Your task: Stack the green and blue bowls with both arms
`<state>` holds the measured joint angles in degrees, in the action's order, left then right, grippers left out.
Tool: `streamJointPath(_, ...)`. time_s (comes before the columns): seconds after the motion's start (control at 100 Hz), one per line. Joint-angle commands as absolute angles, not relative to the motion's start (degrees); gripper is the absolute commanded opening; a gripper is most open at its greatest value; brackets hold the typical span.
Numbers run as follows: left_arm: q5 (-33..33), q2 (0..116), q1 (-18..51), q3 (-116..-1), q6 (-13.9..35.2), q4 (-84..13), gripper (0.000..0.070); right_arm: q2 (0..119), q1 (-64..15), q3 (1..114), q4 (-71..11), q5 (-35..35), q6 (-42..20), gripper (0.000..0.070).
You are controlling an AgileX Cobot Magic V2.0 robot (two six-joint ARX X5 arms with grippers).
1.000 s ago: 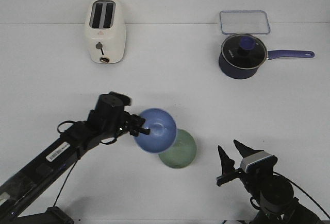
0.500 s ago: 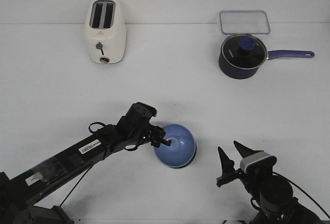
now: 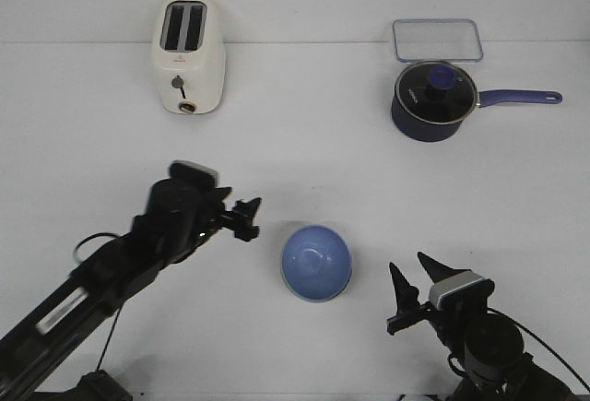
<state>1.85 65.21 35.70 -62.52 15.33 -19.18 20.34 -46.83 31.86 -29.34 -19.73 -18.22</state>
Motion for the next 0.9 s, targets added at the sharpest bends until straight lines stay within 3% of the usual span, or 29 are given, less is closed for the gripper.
streamJointPath(0.0,5.8,59.8,34.9,-62.6,11.5,-22.2,0.0422,20.3,-47.3,32.0,-28.8,-20.0,-17.7,0.0371)
streamJointPath(0.37,8.0,31.7,32.6,-35.0,21.7,-23.5,0.0398,20.3,-47.3,31.8,-28.9,-20.0,-17.7,0.037)
streamJointPath(0.4,7.9,30.5,32.6,-33.8,22.2,-23.6,0.0341,20.3,-47.3,31.8,-28.9,-20.0,-17.7,0.0354)
streamJointPath(0.43,7.9,29.7,32.6,-32.9,22.3,-23.6,0.0236,20.3,-47.3,31.8,-28.9,-20.0,-17.7,0.0284)
streamJointPath(0.48,7.9,28.7,32.6,-32.3,22.3,-24.2,0.0,20.3,-47.3,31.8,-29.0,-19.9,-17.7,0.0055)
streamJointPath(0.49,7.9,28.6,32.6,-32.3,22.3,-24.3,0.0,20.3,-47.3,31.8,-29.1,-19.9,-17.7,0.0004)
streamJointPath(0.5,7.9,28.6,32.6,-32.3,22.3,-24.3,0.0,20.3,-47.3,31.8,-29.2,-19.9,-17.7,0.0)
streamJointPath(0.89,7.9,25.7,32.6,-32.3,21.7,-23.4,0.0015,19.9,-47.3,31.8,-29.2,-19.5,-19.8,0.001)
